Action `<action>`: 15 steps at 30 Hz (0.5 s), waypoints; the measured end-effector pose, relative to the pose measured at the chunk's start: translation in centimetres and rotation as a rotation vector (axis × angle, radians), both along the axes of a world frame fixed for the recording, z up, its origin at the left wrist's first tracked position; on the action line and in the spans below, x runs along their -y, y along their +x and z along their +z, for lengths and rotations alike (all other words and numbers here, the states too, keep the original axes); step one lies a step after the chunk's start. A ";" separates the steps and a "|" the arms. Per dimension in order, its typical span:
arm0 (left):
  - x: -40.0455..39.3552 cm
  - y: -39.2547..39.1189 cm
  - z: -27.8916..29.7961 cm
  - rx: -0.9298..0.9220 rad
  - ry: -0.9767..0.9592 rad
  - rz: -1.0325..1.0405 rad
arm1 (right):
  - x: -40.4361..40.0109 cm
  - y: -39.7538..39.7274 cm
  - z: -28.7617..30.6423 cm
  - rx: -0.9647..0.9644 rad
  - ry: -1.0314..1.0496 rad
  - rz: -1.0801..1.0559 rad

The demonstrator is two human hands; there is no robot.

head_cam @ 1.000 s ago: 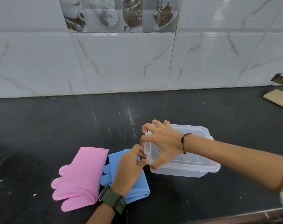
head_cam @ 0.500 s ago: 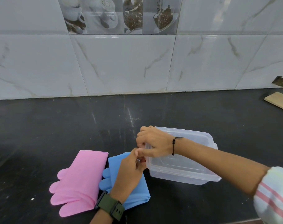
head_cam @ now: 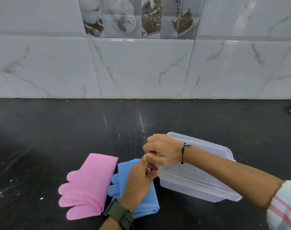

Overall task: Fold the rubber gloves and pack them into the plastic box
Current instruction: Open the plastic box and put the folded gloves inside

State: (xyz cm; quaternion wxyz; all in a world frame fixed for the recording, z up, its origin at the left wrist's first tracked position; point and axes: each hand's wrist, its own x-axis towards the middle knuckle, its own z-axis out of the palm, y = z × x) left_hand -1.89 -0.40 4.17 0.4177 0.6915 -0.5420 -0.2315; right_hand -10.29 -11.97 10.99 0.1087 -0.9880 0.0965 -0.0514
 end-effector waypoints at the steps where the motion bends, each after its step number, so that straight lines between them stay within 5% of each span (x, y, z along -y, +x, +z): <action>1: -0.1 0.1 0.0 -0.008 -0.008 -0.005 | 0.2 -0.2 0.3 0.001 -0.010 -0.005; 10: -0.5 0.0 0.6 0.009 0.029 -0.037 | 2.5 -4.7 4.0 0.030 -0.151 -0.017; 15: -1.0 0.2 0.7 -0.017 0.055 -0.027 | 4.3 -10.7 7.8 -0.063 -0.320 -0.269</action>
